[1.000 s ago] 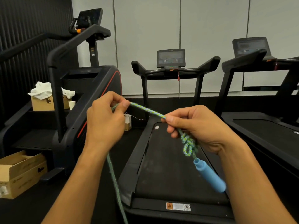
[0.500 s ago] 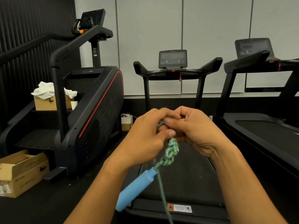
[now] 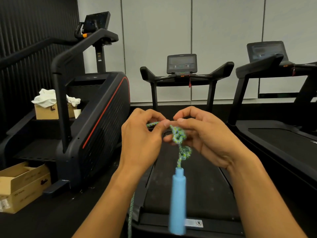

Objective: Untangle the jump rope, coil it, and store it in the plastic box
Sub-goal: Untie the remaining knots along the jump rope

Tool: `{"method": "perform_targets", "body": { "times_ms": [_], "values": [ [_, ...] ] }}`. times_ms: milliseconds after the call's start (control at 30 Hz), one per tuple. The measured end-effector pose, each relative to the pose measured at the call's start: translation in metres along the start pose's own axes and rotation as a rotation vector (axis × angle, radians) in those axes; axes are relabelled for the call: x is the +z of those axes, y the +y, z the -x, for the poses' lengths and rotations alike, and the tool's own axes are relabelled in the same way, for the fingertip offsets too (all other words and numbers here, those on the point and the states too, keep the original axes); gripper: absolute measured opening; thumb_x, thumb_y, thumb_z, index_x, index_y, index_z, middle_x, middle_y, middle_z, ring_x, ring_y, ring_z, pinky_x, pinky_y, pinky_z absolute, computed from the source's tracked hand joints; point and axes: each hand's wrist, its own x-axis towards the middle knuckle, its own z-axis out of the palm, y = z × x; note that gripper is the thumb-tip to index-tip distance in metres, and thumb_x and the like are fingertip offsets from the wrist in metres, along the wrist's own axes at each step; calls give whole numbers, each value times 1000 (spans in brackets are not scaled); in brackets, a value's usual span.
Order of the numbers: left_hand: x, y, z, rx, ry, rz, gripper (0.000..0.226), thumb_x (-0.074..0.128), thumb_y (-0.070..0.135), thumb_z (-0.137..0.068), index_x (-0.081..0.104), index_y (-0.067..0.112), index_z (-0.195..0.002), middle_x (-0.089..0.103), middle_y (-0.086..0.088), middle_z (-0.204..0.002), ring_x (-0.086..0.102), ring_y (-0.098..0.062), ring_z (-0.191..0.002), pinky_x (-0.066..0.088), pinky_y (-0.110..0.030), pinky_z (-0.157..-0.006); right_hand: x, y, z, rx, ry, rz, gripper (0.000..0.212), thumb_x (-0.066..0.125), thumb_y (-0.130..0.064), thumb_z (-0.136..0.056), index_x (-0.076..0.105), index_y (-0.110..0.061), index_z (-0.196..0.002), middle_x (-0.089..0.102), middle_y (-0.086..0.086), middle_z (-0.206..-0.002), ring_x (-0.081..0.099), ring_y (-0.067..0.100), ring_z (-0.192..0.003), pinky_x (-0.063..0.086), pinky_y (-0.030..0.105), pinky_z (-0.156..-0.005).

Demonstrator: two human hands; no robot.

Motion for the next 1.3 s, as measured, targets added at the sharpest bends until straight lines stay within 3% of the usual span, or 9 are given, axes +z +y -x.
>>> {"method": "perform_targets", "body": {
  "times_ms": [200,300,433,567,767,967,1067,1133,1300],
  "values": [
    [-3,-4,-6,-162,-14,39,27,56,37,-98,61,18,-80,61,7,-69,54,-3,-65,38,-19,-58,-8,0,3,-42,-128,-38,42,46,9,-61,55,-4,-100,71,29,-105,70,38,-84,56,41,-83],
    [0,-4,-5,-161,-59,23,36,52,38,-100,56,11,-77,54,2,-64,48,-14,-63,37,-36,-61,-5,5,-2,-103,-78,-53,41,60,14,-67,55,-4,-103,73,24,-99,68,38,-87,59,40,-79],
    [0,-4,-3,-125,-87,49,36,53,38,-100,55,13,-75,50,4,-61,46,-16,-61,38,-38,-61,-2,7,-5,-96,49,-106,30,59,18,-84,56,0,-107,74,23,-91,70,24,-73,60,29,-67],
    [3,-9,-3,-125,-127,161,20,57,33,-98,62,19,-83,64,-2,-71,62,-21,-65,56,-48,-66,-2,11,-8,-81,157,-20,17,61,4,-89,64,2,-106,75,17,-85,66,20,-63,57,27,-63],
    [8,4,3,-112,-143,282,12,59,6,-95,63,16,-90,66,-3,-76,66,-13,-61,56,-30,-59,10,14,-9,-56,228,-56,9,65,-2,-90,68,-8,-96,71,12,-75,56,14,-57,54,35,-62],
    [46,21,28,-459,160,511,13,47,11,-98,52,18,-88,57,0,-84,54,-16,-78,46,-30,-66,58,42,-16,-286,800,91,13,52,-5,-93,58,-16,-88,61,1,-75,59,14,-67,47,29,-59],
    [50,12,23,-463,137,496,15,49,10,-96,50,17,-84,55,3,-79,53,-16,-75,45,-34,-68,50,46,-17,-231,723,189,14,52,-6,-93,58,-16,-86,58,-3,-72,57,9,-68,52,25,-62],
    [58,-2,29,-473,18,359,20,50,10,-96,48,20,-78,54,3,-75,55,-21,-75,45,-36,-69,42,61,-18,-157,698,276,18,53,-8,-91,56,-19,-78,60,-2,-74,61,15,-76,57,40,-75],
    [60,-29,46,-401,-77,132,18,44,14,-99,46,21,-83,54,3,-87,51,-8,-78,37,-16,-62,39,101,-25,9,606,267,10,53,-14,-82,63,-15,-80,64,2,-78,66,20,-82,58,48,-77]
  ]
}}
